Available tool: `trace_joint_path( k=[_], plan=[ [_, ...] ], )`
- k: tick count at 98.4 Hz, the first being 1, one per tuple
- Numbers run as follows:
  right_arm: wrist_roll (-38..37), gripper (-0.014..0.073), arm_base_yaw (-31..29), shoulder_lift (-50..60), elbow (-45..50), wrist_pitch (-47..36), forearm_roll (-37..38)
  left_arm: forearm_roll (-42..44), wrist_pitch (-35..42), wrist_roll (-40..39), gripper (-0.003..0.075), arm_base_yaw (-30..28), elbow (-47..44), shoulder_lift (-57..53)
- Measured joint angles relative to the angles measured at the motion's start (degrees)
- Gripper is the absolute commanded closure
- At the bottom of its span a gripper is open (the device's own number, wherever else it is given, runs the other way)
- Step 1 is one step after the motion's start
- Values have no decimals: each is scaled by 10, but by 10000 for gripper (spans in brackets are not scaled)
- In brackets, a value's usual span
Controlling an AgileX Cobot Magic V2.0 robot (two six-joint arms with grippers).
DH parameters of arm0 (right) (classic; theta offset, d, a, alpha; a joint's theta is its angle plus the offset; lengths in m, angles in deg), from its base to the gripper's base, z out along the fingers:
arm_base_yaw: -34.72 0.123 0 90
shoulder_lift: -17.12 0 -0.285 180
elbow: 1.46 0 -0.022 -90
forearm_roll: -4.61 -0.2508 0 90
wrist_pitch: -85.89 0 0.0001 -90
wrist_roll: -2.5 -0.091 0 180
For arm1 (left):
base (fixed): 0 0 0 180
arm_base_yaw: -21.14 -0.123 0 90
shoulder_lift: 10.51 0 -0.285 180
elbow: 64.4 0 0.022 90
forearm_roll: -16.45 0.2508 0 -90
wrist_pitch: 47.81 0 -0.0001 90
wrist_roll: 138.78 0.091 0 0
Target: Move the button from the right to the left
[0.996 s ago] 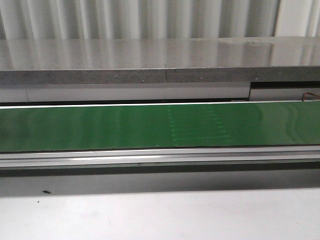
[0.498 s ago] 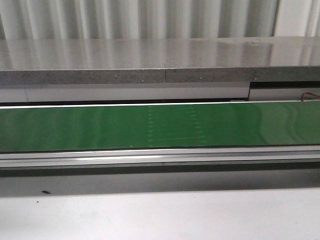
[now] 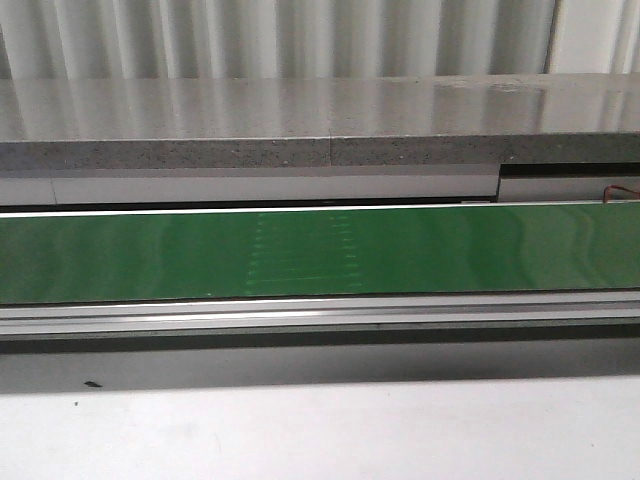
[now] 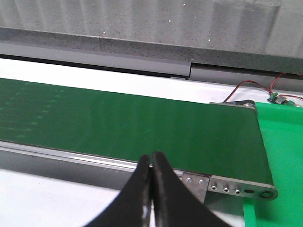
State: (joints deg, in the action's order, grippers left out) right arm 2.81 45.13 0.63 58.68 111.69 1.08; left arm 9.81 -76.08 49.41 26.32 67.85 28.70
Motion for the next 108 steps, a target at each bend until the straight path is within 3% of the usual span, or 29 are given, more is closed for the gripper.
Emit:
trace_joint_path(
  k=[32,71,108],
  plan=[
    [0,654,0,0,0,0,0,-1,12,-6,741,0,-75,-182],
    [0,654,0,0,0,-1,1,13,24,-8,741,0,-142,-284],
    [0,654,0,0,0,-1,1,95,173,-57,741,-10,-271,-316]
  ],
)
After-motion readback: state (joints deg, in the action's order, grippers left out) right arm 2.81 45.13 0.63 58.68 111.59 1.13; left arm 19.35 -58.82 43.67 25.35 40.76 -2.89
